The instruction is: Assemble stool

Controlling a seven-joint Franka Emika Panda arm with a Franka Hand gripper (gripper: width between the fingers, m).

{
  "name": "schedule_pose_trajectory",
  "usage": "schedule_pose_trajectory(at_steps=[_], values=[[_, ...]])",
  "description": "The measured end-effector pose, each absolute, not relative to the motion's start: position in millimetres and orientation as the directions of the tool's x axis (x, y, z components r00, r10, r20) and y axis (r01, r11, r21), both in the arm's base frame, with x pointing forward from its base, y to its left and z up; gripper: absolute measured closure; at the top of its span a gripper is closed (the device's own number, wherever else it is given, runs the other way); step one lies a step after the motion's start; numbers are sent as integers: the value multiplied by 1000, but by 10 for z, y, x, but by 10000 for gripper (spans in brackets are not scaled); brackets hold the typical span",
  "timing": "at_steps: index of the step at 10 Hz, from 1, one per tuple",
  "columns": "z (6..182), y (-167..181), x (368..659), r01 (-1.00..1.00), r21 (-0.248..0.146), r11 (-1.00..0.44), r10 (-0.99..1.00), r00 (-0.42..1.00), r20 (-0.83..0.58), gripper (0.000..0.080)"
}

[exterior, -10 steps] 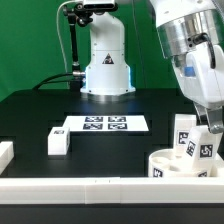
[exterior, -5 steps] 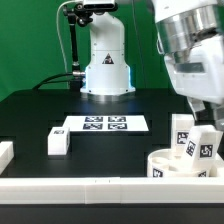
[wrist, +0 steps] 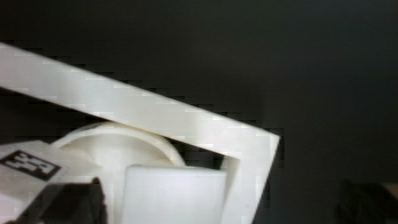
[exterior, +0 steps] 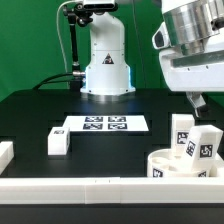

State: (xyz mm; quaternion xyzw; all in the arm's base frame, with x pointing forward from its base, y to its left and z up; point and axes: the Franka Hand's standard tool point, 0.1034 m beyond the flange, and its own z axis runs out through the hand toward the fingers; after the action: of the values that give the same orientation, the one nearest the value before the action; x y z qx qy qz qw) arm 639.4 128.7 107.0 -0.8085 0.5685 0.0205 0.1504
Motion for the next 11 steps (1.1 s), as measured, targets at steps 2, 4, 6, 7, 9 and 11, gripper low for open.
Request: schedule_pose_trajectory(at_steps=[2, 4, 6, 7, 9, 11], values=[[1071, 1278, 6397, -779, -252, -574, -781, 613, -117, 151], [1130, 1299, 6468, -527, -233, -817, -534, 845, -39, 151], [1171, 1334, 6474, -352, -212, -912, -359, 933, -4, 151], [1163, 1321, 6474, -316, -212, -925, -324, 946, 4, 151], [1162, 1308, 6476, -185, -206, -961, -196, 980, 34, 151], [1161, 1288, 6485, -23, -191, -981, -37, 997, 73, 151]])
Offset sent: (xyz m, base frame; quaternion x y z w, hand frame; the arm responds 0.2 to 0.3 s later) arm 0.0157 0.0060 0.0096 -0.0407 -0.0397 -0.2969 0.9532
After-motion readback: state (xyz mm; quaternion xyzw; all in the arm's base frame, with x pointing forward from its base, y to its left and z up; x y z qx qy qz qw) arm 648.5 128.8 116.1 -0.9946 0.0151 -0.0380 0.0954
